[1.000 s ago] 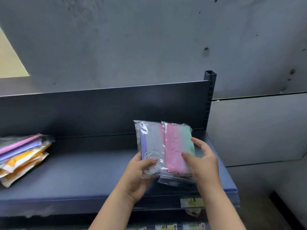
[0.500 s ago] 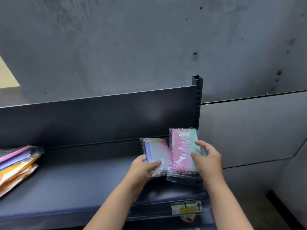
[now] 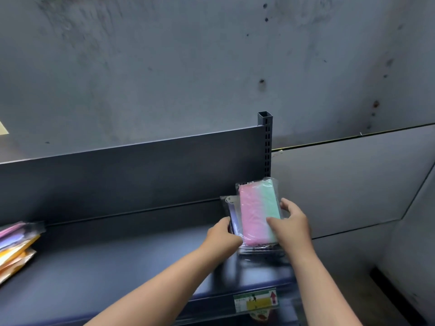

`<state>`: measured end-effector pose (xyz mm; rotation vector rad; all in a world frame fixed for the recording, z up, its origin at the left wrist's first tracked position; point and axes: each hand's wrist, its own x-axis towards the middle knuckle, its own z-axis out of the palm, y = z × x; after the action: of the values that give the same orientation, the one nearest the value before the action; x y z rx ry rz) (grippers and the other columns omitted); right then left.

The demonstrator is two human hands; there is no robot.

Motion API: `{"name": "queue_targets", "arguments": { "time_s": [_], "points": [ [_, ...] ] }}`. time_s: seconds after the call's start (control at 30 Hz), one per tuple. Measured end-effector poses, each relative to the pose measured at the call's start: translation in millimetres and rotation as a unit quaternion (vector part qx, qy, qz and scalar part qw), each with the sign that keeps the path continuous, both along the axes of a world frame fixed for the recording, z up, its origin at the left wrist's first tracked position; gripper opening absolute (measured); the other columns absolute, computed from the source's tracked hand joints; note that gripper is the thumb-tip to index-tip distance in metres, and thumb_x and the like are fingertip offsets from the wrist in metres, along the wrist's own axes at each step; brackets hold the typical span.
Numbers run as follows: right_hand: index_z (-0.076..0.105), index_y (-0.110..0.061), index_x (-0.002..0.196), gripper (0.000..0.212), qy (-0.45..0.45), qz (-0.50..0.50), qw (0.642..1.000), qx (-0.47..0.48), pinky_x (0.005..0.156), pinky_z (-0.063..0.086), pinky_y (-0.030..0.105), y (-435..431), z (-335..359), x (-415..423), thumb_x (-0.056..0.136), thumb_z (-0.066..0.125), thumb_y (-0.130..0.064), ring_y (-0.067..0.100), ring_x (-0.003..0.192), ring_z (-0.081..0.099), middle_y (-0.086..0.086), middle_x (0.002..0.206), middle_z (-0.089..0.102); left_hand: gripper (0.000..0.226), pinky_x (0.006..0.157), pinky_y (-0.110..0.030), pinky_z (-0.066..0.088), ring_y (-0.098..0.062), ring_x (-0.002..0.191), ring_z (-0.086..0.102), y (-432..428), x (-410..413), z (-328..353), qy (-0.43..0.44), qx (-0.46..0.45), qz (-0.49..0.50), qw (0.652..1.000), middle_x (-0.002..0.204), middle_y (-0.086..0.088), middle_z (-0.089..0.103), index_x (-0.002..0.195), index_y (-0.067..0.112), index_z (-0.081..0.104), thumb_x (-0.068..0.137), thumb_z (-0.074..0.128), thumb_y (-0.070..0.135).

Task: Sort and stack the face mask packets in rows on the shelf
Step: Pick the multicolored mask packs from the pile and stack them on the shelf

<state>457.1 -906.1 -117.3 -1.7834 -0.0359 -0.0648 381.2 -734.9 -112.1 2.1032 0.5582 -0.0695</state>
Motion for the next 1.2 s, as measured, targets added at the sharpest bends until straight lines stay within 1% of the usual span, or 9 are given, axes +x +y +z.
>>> {"name": "queue_targets", "arguments": {
  "time_s": [0.07, 0.2, 0.5, 0.63, 0.8, 0.87, 0.97, 1.07, 1.2],
  "points": [
    [0.059, -0.012, 0.143, 0.067, 0.011, 0.005, 1.000, 0.002, 0.096, 0.047, 0.031, 0.3, -2.7, 2.5, 0.078, 0.072, 0.000, 0.018, 0.118, 0.060, 0.003, 0.135, 0.065, 0.046, 0.068, -0.030, 0.049, -0.025, 0.084, 0.055, 2.9, -1.3, -6.9, 0.013, 0.048, -0.043, 0.998, 0.097, -0.011, 0.066, 0.103, 0.009, 0.063, 0.061, 0.051, 0.020],
    [0.061, -0.011, 0.141, 0.065, 0.023, 0.010, 1.000, -0.001, 0.094, 0.049, 0.031, 0.4, -5.7, 5.9, 0.079, 0.069, 0.004, 0.019, 0.116, 0.061, 0.003, 0.131, 0.066, 0.063, 0.104, -0.036, 0.047, -0.028, 0.125, 0.053, 1.6, -7.9, -3.0, 0.026, 0.117, -0.100, 0.988, 0.131, -0.007, 0.061, 0.121, 0.019, 0.064, 0.059, 0.055, 0.025],
    [0.063, -0.019, 0.136, 0.064, 0.052, 0.031, 0.998, -0.036, 0.093, 0.059, 0.042, 7.0, -8.4, 17.5, 0.075, 0.066, 0.002, 0.023, 0.107, 0.068, -0.004, 0.119, 0.067, 0.092, 0.113, -0.042, 0.044, -0.022, 0.137, 0.047, 2.0, -16.1, 1.1, -0.019, 0.117, -0.127, 0.985, 0.142, 0.007, 0.059, 0.143, 0.039, 0.049, 0.059, 0.086, 0.040],
    [0.066, -0.022, 0.129, 0.061, 0.049, 0.030, 0.998, -0.018, 0.087, 0.060, 0.038, 5.7, -9.8, 14.1, 0.075, 0.062, 0.006, 0.020, 0.106, 0.069, -0.004, 0.115, 0.071, 0.098, 0.117, -0.033, 0.032, -0.022, 0.149, 0.029, 3.6, -17.4, -2.4, -0.012, 0.110, -0.126, 0.986, 0.154, 0.000, 0.046, 0.157, 0.030, 0.036, 0.073, 0.088, 0.030],
    [0.065, -0.014, 0.133, 0.062, 0.053, 0.020, 0.997, 0.053, 0.092, 0.060, 0.043, 2.8, -10.5, 13.0, 0.077, 0.064, 0.013, 0.022, 0.110, 0.068, 0.001, 0.119, 0.069, 0.093, 0.124, -0.037, 0.025, -0.025, 0.156, 0.021, 8.9, -14.7, -9.6, -0.007, 0.133, -0.148, 0.980, 0.162, 0.000, 0.039, 0.160, 0.026, 0.034, 0.081, 0.083, 0.035],
    [0.059, -0.010, 0.140, 0.066, 0.083, -0.002, 0.984, 0.159, 0.087, 0.060, 0.041, 0.8, -6.9, 12.0, 0.081, 0.063, 0.020, 0.022, 0.105, 0.068, 0.006, 0.120, 0.068, 0.077, 0.119, -0.034, 0.030, -0.024, 0.151, 0.030, 11.4, -12.1, -12.3, -0.023, 0.143, -0.152, 0.978, 0.156, -0.001, 0.046, 0.153, 0.024, 0.044, 0.085, 0.078, 0.036],
    [0.052, -0.008, 0.147, 0.068, 0.105, -0.019, 0.955, 0.277, 0.069, 0.060, 0.032, -1.1, 2.2, 10.8, 0.086, 0.062, 0.020, 0.019, 0.096, 0.070, 0.006, 0.113, 0.069, 0.043, 0.104, -0.026, 0.036, -0.013, 0.132, 0.049, 12.2, -7.7, -13.1, -0.083, 0.097, -0.122, 0.984, 0.134, 0.004, 0.059, 0.126, 0.018, 0.067, 0.089, 0.074, 0.040],
    [0.049, -0.008, 0.148, 0.068, 0.118, 0.000, 0.926, 0.359, 0.063, 0.063, 0.029, 1.8, 10.2, 9.4, 0.087, 0.062, 0.019, 0.026, 0.101, 0.073, 0.012, 0.116, 0.071, 0.020, 0.092, -0.023, 0.045, -0.011, 0.108, 0.065, 11.9, -1.5, -9.0, -0.162, -0.092, -0.021, 0.982, 0.110, 0.011, 0.068, 0.101, 0.008, 0.073, 0.090, 0.081, 0.024],
    [0.054, -0.006, 0.140, 0.056, 0.124, 0.055, 0.898, 0.420, 0.066, 0.064, 0.032, 4.8, 17.2, 6.0, 0.089, 0.063, 0.016, 0.028, 0.095, 0.075, 0.016, 0.115, 0.072, 0.008, 0.067, -0.021, 0.055, -0.012, 0.066, 0.066, 13.6, 5.1, 12.2, -0.189, -0.316, 0.047, 0.928, 0.083, -0.006, 0.070, 0.097, 0.005, 0.066, 0.093, 0.073, 0.002]
  ]
}}
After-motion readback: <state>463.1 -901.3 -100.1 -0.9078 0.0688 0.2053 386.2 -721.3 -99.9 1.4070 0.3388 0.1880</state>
